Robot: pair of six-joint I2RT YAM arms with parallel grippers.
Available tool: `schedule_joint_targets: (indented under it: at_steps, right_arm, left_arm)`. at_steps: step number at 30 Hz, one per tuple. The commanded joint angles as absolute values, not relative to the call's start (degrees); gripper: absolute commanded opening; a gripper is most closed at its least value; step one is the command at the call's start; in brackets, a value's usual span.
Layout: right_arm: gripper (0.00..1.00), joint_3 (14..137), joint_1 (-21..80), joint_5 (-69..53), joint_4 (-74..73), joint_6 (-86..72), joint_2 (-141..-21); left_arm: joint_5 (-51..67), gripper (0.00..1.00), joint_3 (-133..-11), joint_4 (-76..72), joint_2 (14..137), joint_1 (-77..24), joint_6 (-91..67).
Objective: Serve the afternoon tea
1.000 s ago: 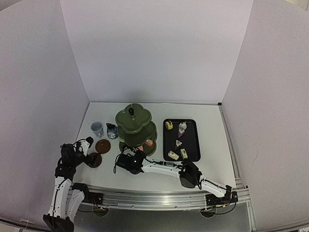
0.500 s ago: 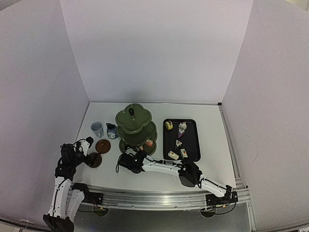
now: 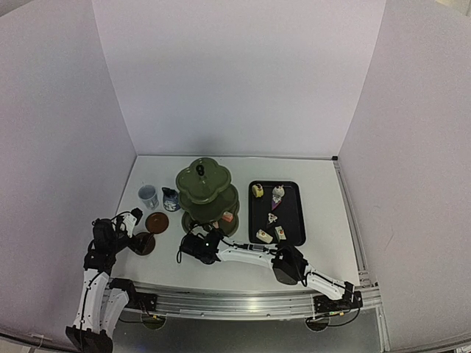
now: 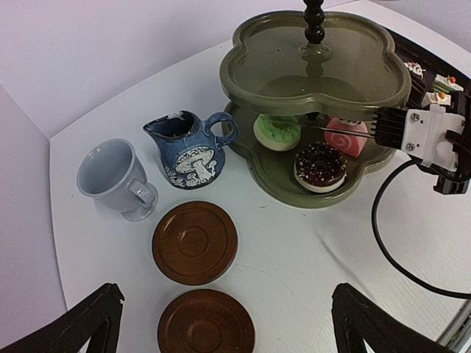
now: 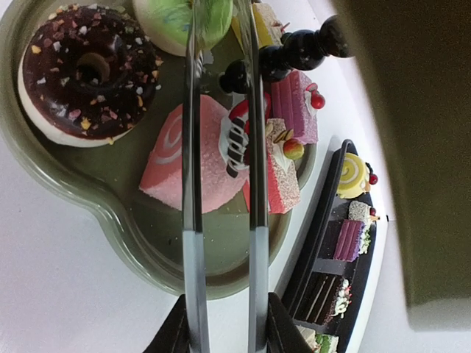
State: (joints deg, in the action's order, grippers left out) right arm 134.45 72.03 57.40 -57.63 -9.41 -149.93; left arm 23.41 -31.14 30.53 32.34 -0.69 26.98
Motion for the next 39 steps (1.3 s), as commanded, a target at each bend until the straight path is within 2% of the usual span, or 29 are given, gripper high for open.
schedule_joint_targets:
  at_steps: [1,12,39]
  right_arm:
    - [0.29,136.25,71.98,60.08,-58.28,-11.4,-149.02]
    - [0.27,138.74,73.54,59.26,-58.64,-15.24,-146.52]
    - [0.27,137.61,77.45,46.99,-57.44,-15.52,-140.93]
  left_arm:
    - [24.39,1.0,-32.26,30.06,32.48,-0.44,26.72]
    - [25.11,1.0,-32.17,30.06,32.86,-0.44,26.73]
    - [25.84,1.0,-32.4,30.98,33.28,-0.44,27.33]
